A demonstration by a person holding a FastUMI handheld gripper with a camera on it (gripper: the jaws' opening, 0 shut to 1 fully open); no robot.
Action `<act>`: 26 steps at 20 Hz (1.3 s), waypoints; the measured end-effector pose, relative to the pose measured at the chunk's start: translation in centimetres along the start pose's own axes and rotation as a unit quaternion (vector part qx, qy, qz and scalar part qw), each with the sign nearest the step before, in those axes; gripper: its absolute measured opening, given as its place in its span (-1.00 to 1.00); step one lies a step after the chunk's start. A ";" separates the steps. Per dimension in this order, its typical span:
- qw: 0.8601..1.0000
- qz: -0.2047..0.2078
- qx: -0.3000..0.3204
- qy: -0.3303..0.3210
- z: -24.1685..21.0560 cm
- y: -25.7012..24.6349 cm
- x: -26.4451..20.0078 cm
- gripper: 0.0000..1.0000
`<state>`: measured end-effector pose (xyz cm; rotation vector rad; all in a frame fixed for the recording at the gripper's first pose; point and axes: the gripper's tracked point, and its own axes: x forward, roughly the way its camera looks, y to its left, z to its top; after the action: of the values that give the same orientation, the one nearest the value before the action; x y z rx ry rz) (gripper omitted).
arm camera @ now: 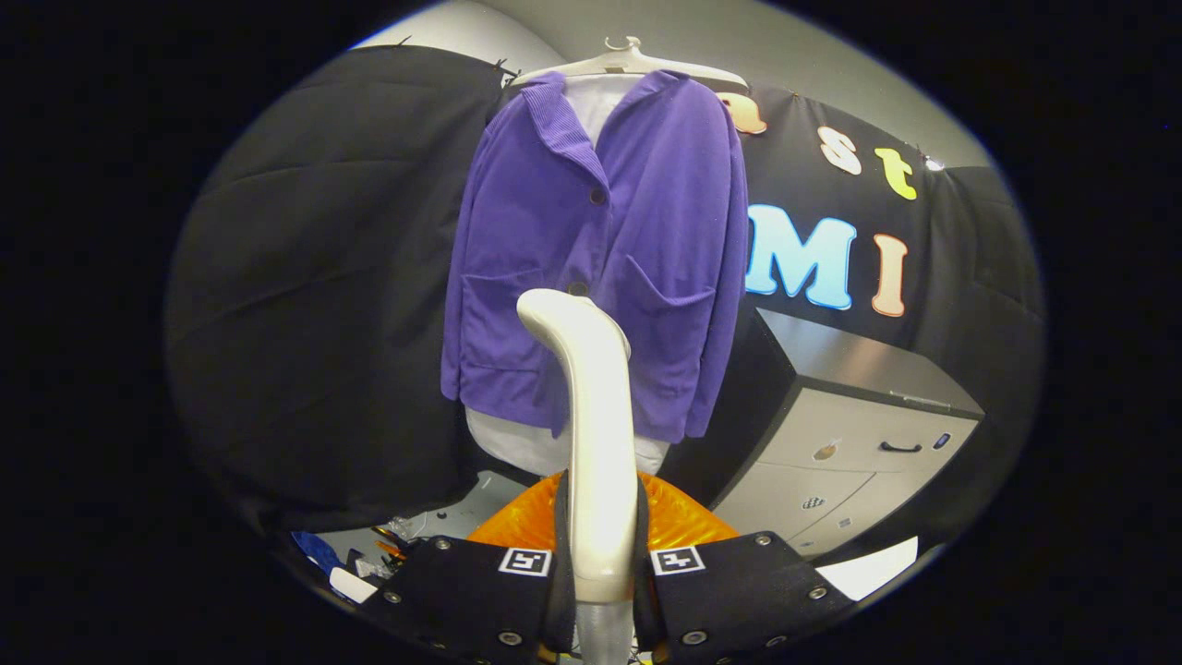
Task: Iron the clothes twice with a garment steamer, once on the left side and once on the right side.
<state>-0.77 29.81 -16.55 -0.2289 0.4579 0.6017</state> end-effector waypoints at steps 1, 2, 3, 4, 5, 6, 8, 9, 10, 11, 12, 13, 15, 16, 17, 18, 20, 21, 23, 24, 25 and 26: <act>1.000 0.004 -0.002 -0.011 1.2 0.5 0.0 -0.51; 1.000 0.008 -0.004 -0.024 2.7 1.0 -0.2 -0.51; 0.999 0.011 -0.006 -0.043 4.6 1.4 -0.1 -0.51; 0.998 0.009 -0.013 -0.060 6.1 1.8 -0.1 -0.51; 0.997 0.005 -0.023 -0.079 7.9 2.1 0.1 -0.51; 0.995 0.003 -0.030 -0.094 9.4 2.3 0.4 -0.51; 0.992 0.000 -0.043 -0.122 12.4 3.3 1.0 -0.51; 0.989 -0.005 -0.051 -0.137 13.8 3.7 1.6 -0.51; 0.986 -0.010 -0.060 -0.153 15.2 4.2 1.8 -0.51; 0.983 -0.016 -0.073 -0.169 16.6 4.7 2.2 -0.51; 0.979 -0.025 -0.088 -0.183 17.9 5.0 2.4 -0.51; 0.975 -0.035 -0.099 -0.196 18.9 5.1 2.5 -0.51; 0.968 -0.048 -0.111 -0.220 20.9 5.6 3.0 -0.51; 0.965 -0.055 -0.119 -0.226 21.7 5.8 3.2 -0.51; 0.961 -0.065 -0.132 -0.234 22.9 5.8 3.7 -0.51; 0.958 -0.073 -0.141 -0.238 23.6 5.7 4.1 -0.51; 0.952 -0.092 -0.154 -0.248 24.9 5.4 4.8 -0.51; 0.949 -0.104 -0.165 -0.249 25.2 5.3 5.1 -0.51; 0.947 -0.106 -0.179 -0.244 24.4 5.4 5.8 -0.51; 0.948 -0.108 -0.186 -0.236 23.7 5.3 6.1 -0.51; 0.948 -0.110 -0.194 -0.227 22.9 4.9 6.6 -0.51; 0.949 -0.110 -0.197 -0.219 21.9 4.8 6.9 -0.51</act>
<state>9.01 44.41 -1.07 -0.5071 -0.1233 0.5005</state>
